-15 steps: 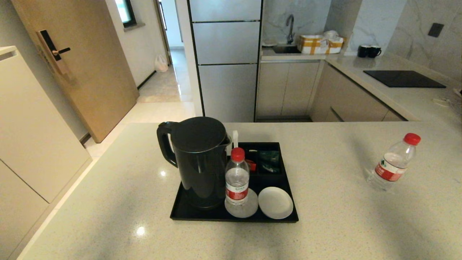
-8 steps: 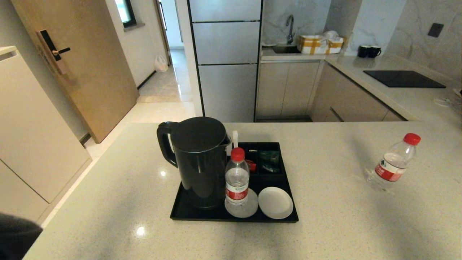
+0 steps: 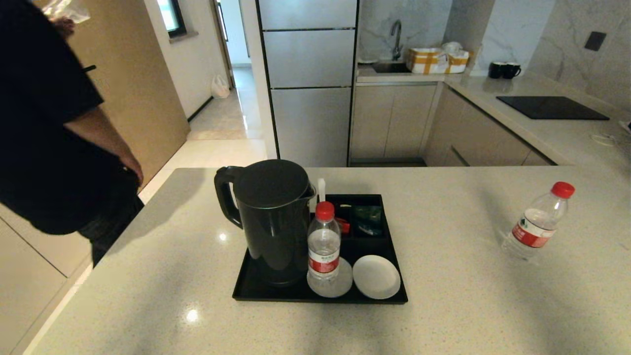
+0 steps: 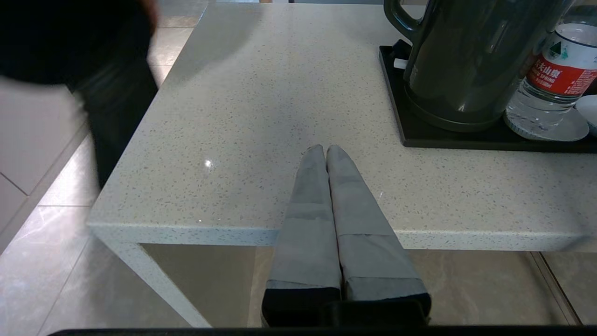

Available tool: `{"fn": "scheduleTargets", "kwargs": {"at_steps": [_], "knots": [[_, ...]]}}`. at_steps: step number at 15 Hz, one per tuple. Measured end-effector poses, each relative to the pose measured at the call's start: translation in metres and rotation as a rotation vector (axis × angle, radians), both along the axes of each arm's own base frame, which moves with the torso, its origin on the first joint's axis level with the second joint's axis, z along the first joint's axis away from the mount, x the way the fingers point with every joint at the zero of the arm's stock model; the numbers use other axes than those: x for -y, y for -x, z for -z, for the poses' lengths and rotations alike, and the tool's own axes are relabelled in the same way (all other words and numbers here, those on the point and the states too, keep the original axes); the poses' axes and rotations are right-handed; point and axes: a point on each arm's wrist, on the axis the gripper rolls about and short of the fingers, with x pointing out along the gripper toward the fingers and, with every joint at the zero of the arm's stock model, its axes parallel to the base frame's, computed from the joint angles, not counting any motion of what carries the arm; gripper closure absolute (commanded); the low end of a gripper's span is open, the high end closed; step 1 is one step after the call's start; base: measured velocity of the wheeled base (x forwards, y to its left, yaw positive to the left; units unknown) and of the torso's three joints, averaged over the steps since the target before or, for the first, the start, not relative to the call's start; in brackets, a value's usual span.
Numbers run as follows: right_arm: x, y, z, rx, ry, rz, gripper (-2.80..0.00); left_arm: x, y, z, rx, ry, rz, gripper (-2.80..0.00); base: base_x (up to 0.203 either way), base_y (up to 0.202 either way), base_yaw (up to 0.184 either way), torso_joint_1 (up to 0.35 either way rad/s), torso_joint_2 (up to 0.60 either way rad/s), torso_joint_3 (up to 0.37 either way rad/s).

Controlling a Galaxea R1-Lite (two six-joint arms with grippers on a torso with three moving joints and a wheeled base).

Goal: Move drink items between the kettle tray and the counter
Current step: Pick up the kettle

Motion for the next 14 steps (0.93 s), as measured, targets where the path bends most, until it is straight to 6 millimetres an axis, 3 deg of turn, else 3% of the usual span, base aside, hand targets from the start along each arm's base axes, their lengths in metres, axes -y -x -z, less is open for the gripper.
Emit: {"fn": "scheduleTargets", "kwargs": {"at_steps": [14], "knots": [[0.0001, -0.0011, 0.0044, -0.020, -0.017, 0.002, 0.00, 0.0000, 0.0001, -0.0006, 0.000, -0.039, 0.002, 0.00, 0.000, 0.000, 0.000, 0.000, 0.00, 0.000]]}}
